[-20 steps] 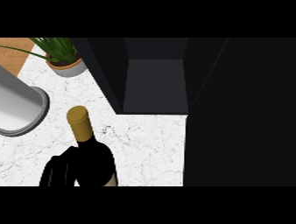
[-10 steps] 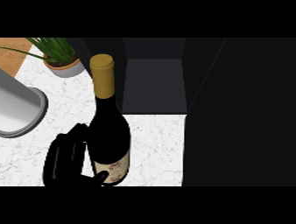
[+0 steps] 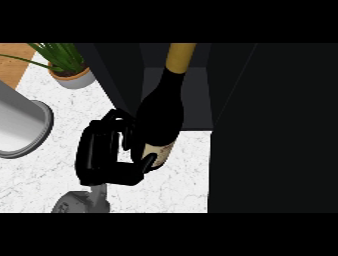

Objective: Pick up the wine, place it into the cabinet and close the cabinet

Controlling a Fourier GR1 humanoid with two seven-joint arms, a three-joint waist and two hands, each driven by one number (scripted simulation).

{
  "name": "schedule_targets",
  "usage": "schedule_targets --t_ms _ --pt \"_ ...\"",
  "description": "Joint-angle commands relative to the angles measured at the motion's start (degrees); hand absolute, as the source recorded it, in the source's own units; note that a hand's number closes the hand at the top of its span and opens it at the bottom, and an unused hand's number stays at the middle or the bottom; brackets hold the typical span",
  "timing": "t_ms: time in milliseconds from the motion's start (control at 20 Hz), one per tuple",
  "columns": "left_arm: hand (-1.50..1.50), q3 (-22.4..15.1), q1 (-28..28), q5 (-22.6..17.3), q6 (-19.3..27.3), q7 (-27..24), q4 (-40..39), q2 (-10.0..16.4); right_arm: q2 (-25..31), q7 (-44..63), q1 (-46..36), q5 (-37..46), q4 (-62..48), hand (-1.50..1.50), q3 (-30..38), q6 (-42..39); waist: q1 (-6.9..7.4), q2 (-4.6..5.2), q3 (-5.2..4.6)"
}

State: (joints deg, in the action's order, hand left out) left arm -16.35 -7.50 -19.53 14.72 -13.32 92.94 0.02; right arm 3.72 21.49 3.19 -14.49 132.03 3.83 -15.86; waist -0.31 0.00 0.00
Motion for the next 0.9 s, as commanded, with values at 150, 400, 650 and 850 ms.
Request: schedule_targets --t_ms 150,400,650,850 --pt "1.5 -3.48 -9.76 3.25 8.47 0.66 -7.6 -0.02 0.12 -3.85 0.53 0.1 -3.12 -1.5 1.2 -1.91 -0.07 0.02 0.01" --pt "1.5 -2.84 -12.39 3.6 7.54 -1.93 -15.62 -0.01 -1.56 -4.57 1.95 2.72 -1.2 -1.5 -1.24 -1.21 -0.08 0.02 0.0" --pt "1.5 -9.31 -13.58 -1.37 14.64 -8.46 -20.78 -0.02 0.63 -3.28 1.97 -1.88 -1.07 -1.5 2.97 -2.16 -0.23 0.01 0.0" --pt "1.5 -8.66 -19.53 -7.1 15.31 -10.51 -28.86 -0.02 0.04 -3.41 1.92 0.13 -0.73 -1.5 0.42 -2.35 -0.44 0.07 -0.01"
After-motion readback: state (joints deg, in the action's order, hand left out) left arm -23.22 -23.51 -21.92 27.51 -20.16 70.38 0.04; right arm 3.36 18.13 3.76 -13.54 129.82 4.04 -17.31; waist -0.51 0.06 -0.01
